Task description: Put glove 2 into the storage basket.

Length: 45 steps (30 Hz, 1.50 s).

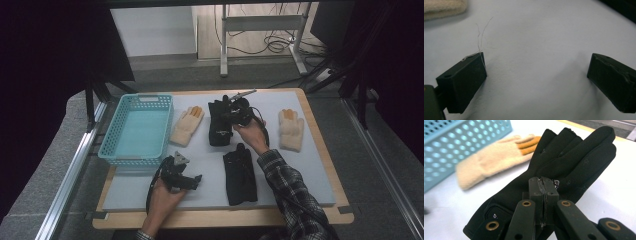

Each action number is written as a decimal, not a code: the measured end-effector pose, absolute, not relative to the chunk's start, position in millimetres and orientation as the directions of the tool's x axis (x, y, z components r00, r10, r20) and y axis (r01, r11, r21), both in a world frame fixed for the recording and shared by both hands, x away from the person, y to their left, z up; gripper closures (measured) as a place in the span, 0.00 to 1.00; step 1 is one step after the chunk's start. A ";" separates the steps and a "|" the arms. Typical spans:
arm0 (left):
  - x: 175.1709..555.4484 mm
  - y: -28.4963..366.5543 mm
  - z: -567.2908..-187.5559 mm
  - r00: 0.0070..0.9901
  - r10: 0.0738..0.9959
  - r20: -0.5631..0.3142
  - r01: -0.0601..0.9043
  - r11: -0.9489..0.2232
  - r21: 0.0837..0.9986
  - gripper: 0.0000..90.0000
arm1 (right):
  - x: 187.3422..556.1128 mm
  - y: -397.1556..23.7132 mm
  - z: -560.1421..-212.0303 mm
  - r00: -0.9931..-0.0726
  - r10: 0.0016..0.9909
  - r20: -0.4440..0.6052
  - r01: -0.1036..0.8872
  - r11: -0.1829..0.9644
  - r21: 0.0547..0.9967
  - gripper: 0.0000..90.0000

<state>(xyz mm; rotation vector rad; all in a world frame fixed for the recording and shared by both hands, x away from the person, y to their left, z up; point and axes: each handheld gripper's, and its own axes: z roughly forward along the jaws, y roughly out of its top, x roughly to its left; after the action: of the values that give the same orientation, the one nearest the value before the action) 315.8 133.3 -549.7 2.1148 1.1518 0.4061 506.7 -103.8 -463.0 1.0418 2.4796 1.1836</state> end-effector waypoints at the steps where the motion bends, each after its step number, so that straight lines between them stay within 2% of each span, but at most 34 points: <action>1: 315.8 133.4 -549.8 0.559 0.828 -0.049 0.613 -0.373 0.697 0.03 | 501.2 -110.2 -457.3 -0.737 0.664 0.124 0.508 0.424 0.749 0.97; 8: 315.8 133.3 -549.8 0.559 0.828 -0.050 0.613 -0.372 0.697 0.03 | 479.9 -128.2 -444.6 -0.756 0.636 0.155 0.505 0.416 0.757 0.97; 18: 315.8 133.4 -549.6 0.560 0.827 -0.048 0.612 -0.374 0.697 0.03 | 422.1 -151.4 -442.0 -0.799 0.572 0.187 0.489 0.436 0.756 0.97; 34: 315.5 132.8 -549.8 0.555 0.830 -0.051 0.613 -0.367 0.699 0.03 | 351.9 -193.8 -441.9 -0.784 0.579 0.223 0.513 0.404 0.757 0.97; 37: 315.6 132.9 -549.9 0.557 0.829 -0.049 0.611 -0.369 0.701 0.03 | 337.7 -193.6 -451.5 -0.788 0.574 0.225 0.515 0.411 0.752 0.97; 45: 315.4 132.8 -549.8 0.555 0.830 -0.050 0.613 -0.368 0.700 0.03 | 335.4 -186.2 -482.3 -0.768 0.607 0.207 0.537 0.433 0.724 0.96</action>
<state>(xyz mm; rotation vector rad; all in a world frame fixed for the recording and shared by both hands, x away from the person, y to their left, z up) 315.4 132.8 -549.8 2.1081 1.1543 0.4096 335.4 -186.2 -482.3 1.0348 2.5862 1.2588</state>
